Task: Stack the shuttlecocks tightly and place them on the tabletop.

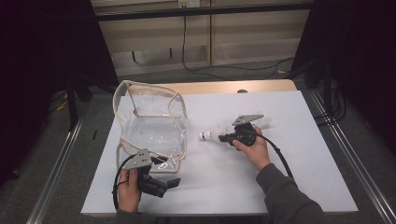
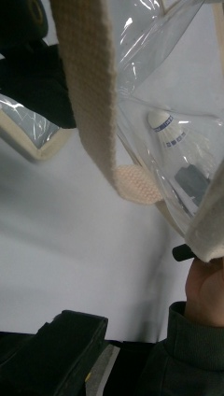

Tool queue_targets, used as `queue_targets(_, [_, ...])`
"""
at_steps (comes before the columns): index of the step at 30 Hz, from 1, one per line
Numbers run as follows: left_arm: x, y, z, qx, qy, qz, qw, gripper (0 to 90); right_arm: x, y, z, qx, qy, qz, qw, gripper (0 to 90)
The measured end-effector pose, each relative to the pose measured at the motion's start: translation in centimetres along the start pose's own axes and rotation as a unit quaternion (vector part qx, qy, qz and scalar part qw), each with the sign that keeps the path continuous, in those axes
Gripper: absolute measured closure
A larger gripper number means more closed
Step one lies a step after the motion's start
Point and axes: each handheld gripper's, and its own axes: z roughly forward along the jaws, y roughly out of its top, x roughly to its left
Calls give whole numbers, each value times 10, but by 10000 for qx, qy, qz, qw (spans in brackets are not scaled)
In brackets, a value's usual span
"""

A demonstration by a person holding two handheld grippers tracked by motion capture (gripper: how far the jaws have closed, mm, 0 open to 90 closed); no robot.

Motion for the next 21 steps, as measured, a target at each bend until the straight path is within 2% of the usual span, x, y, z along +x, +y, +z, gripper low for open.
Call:
queue_targets(11, [0, 0, 0, 1, 4, 9, 10000, 45, -2, 0, -1, -28, -187, 12, 9998, 785])
queue_targets(21, [0, 0, 0, 1, -2, 11, 10000, 45, -1, 0, -3, -29, -246, 1, 9997, 683])
